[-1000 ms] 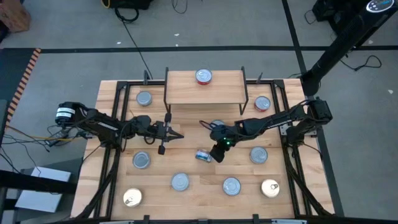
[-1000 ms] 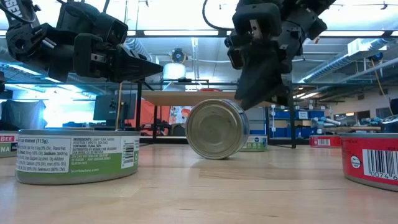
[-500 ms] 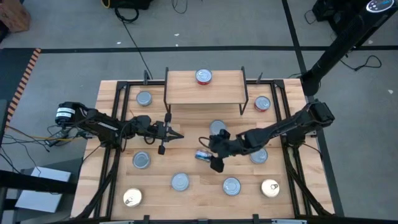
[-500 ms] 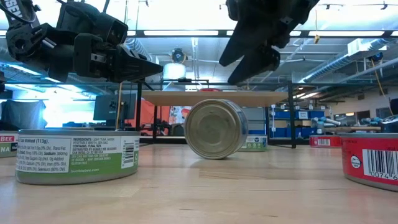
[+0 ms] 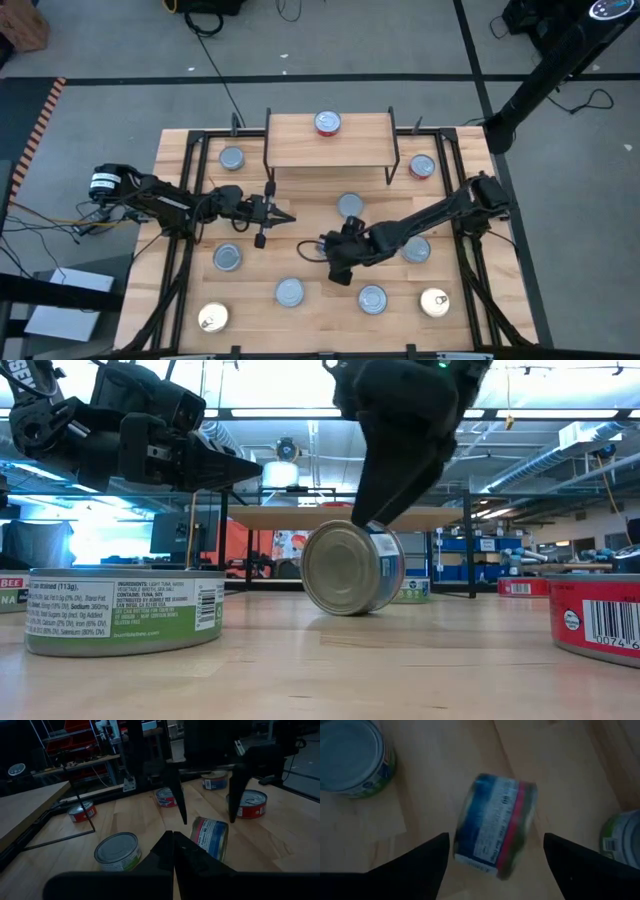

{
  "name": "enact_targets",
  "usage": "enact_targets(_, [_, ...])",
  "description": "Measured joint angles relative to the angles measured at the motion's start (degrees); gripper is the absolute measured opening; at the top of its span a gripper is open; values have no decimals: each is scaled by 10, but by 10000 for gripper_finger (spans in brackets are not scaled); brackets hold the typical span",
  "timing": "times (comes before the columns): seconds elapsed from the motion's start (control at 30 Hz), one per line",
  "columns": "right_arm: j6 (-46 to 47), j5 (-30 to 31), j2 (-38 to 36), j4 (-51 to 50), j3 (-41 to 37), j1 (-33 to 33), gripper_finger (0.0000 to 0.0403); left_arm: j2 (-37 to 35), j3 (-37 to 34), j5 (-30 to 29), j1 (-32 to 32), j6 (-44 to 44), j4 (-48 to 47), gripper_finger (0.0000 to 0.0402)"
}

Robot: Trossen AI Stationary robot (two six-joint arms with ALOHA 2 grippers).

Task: Stack canned seafood by type on shelf
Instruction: Put the blue and pink tuna can on the shelf

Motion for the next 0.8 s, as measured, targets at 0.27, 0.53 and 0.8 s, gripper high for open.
enact_targets(0.27, [41, -6, 28, -38, 58, -2, 337, 0, 0, 0, 0, -1, -7, 7])
enact_targets(0.53, [87, -12, 27, -83, 54, -11, 329, 0, 0, 0, 0, -1, -8, 7])
enact_targets(0.8, [87, -13, 27, -126, 54, -23, 319, 0, 0, 0, 0, -1, -8, 7])
